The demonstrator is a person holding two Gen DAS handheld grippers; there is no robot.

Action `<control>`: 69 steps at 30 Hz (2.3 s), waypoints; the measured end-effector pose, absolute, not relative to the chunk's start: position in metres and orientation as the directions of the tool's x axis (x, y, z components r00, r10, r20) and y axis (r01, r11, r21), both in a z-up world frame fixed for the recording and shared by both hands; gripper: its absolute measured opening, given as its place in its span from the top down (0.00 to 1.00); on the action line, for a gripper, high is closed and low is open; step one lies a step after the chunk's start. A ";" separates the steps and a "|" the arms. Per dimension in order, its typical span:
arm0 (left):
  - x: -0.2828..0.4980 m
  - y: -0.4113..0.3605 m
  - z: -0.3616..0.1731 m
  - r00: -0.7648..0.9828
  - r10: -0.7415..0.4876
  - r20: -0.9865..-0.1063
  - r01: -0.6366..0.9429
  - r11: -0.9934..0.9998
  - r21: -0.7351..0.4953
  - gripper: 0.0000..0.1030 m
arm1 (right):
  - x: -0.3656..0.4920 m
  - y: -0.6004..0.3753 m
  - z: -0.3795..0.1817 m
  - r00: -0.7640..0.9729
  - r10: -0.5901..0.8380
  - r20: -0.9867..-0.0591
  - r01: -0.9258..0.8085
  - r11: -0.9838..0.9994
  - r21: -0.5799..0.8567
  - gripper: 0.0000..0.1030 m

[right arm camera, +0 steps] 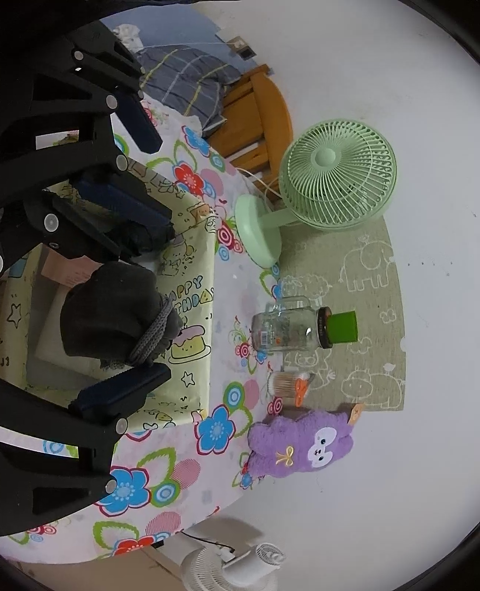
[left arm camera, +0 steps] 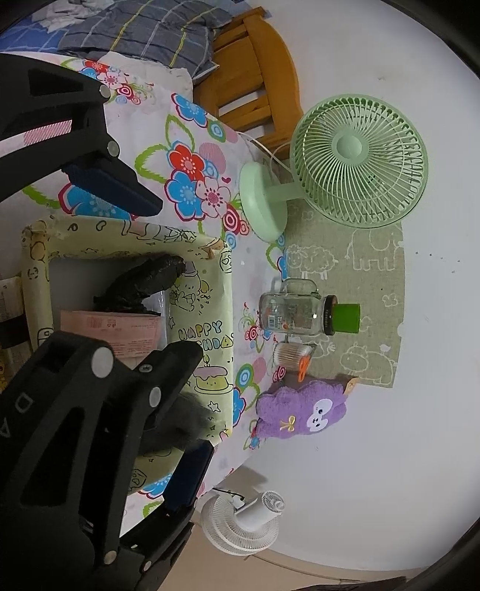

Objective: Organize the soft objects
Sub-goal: 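Open the left gripper inside the basket while the right gripper releases the gray glove, then withdraw both open grippers from the basket toward the remaining items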

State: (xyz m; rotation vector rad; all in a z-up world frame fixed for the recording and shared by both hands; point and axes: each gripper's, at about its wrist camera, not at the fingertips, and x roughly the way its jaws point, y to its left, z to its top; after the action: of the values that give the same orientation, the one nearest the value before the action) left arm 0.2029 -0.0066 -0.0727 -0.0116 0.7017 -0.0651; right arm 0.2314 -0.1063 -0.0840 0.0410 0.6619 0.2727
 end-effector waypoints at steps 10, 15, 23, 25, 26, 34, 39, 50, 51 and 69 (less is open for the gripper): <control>0.186 -0.009 -0.059 0.785 -0.059 -0.617 0.056 0.998 -0.023 0.04 | 0.212 -0.113 -0.069 0.788 0.239 -0.568 -0.216 0.970 0.108 0.09; 0.176 -0.011 -0.050 0.800 -0.058 -0.597 0.057 0.998 -0.020 0.04 | 0.198 -0.116 -0.059 0.803 0.231 -0.549 -0.209 0.972 0.104 0.09; 0.155 -0.014 -0.037 0.820 -0.069 -0.568 0.065 0.998 -0.028 0.04 | 0.175 -0.119 -0.044 0.829 0.218 -0.514 -0.199 0.976 0.093 0.09; 0.151 -0.014 -0.034 0.824 -0.071 -0.562 0.066 0.997 -0.029 0.04 | 0.167 -0.120 -0.040 0.838 0.214 -0.502 -0.197 0.977 0.087 0.09; 0.147 -0.015 -0.032 0.828 -0.072 -0.557 0.066 0.997 -0.030 0.03 | 0.164 -0.121 -0.038 0.841 0.212 -0.497 -0.196 0.977 0.085 0.09; 0.128 -0.017 -0.023 0.843 -0.073 -0.532 0.069 0.997 -0.028 0.03 | 0.141 -0.124 -0.028 0.855 0.204 -0.476 -0.187 0.979 0.084 0.09; 0.115 -0.018 -0.019 0.852 -0.074 -0.518 0.070 0.997 -0.027 0.03 | 0.126 -0.126 -0.022 0.866 0.192 -0.463 -0.175 0.981 0.080 0.09; 0.084 -0.020 -0.016 0.862 -0.082 -0.500 0.074 0.997 -0.037 0.01 | 0.088 -0.130 -0.018 0.883 0.158 -0.441 -0.141 0.988 0.069 0.09; 0.081 -0.020 -0.017 0.863 -0.083 -0.499 0.074 0.997 -0.038 0.01 | 0.084 -0.131 -0.018 0.885 0.155 -0.440 -0.139 0.988 0.068 0.09; 0.047 -0.031 -0.038 0.856 -0.081 -0.510 0.072 0.997 -0.038 0.01 | 0.046 -0.141 -0.041 0.883 0.130 -0.451 -0.111 0.992 0.068 0.09</control>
State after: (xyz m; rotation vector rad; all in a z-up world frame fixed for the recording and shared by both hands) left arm 0.0466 -0.0309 -0.0379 -0.0173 0.5366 -0.0806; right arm 0.0462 -0.1408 -0.0408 0.0407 0.4720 0.1251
